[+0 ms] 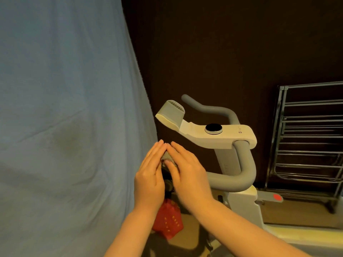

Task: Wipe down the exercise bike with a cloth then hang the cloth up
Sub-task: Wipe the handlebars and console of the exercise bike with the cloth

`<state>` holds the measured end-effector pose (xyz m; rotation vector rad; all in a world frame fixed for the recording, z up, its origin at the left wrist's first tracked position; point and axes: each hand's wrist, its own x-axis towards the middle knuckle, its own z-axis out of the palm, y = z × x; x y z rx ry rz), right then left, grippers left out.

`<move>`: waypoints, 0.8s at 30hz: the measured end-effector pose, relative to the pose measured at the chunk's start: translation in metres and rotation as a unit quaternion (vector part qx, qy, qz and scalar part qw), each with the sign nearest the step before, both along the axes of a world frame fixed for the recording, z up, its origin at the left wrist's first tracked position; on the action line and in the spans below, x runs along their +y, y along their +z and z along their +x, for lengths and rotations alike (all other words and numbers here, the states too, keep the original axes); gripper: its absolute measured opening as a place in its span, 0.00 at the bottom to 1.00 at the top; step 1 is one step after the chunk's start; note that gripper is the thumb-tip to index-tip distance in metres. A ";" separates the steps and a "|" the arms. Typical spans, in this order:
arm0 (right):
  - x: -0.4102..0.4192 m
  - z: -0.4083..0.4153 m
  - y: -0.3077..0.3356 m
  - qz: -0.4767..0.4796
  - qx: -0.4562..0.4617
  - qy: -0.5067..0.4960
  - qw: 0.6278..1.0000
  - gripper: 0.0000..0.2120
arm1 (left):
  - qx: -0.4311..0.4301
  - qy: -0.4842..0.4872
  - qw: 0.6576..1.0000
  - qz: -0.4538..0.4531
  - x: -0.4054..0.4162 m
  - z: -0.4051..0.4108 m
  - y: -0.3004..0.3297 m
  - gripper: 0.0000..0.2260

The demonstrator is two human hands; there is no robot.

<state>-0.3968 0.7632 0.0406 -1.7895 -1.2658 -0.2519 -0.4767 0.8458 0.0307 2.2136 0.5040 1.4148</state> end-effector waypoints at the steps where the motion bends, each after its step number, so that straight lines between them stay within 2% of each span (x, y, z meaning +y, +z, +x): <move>1: -0.009 0.006 -0.006 -0.013 -0.034 0.002 0.999 0.22 | -0.002 -0.006 1.000 -0.009 0.000 -0.002 0.001 0.16; 3: -0.028 0.019 -0.016 -0.038 -0.071 -0.020 0.997 0.24 | -0.018 -0.009 0.999 -0.031 0.000 -0.002 0.001 0.16; 5: -0.031 0.021 -0.011 -0.039 -0.029 -0.033 0.998 0.21 | -0.041 0.003 0.998 -0.037 -0.003 0.002 0.000 0.15; 8: -0.005 0.010 0.010 -0.045 0.018 0.004 0.999 0.20 | -0.055 0.027 0.998 -0.031 -0.006 0.008 -0.002 0.15; 14: -0.030 0.027 -0.011 -0.047 -0.068 -0.007 0.997 0.22 | -0.008 0.036 0.998 -0.044 -0.009 0.003 0.002 0.16; 18: -0.012 0.015 -0.006 -0.020 -0.009 -0.031 0.999 0.17 | -0.030 0.054 0.996 -0.069 -0.013 0.009 0.004 0.16; 24: -0.036 0.031 -0.013 0.009 -0.097 -0.048 0.994 0.26 | -0.040 0.066 0.995 -0.067 -0.016 0.011 0.002 0.16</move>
